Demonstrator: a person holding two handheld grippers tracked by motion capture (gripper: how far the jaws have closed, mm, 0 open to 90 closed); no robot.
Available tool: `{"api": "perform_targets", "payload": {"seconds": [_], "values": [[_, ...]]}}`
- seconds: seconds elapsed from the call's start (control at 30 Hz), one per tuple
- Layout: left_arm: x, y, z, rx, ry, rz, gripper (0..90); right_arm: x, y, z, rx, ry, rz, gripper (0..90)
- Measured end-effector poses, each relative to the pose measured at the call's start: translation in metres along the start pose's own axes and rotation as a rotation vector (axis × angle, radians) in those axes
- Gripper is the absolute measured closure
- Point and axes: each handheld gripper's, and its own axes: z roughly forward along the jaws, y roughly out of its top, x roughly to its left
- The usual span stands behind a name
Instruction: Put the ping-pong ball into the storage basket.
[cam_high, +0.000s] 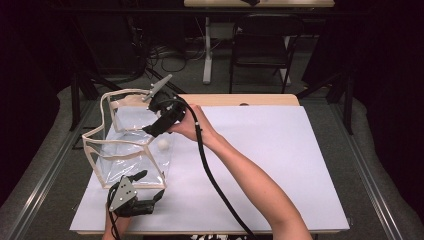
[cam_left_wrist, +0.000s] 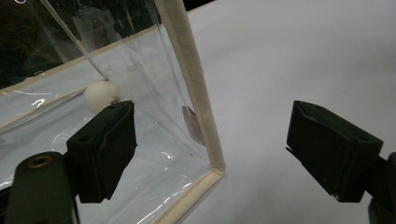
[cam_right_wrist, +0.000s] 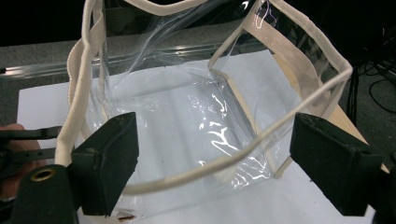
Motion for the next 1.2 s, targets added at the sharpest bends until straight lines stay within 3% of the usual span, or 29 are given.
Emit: {"api": "perform_targets", "payload": {"seconds": [0.4,1.2], "values": [[0.001,0.000,0.000,0.004,-0.002,0.007,16.1,-0.012,-0.027,-0.024,-0.027,-0.008,0.044,11.8],[0.000,0.000,0.000,0.003,-0.008,0.008,16.1,-0.022,-0.087,-0.052,0.019,-0.069,0.087,7.1]]}}
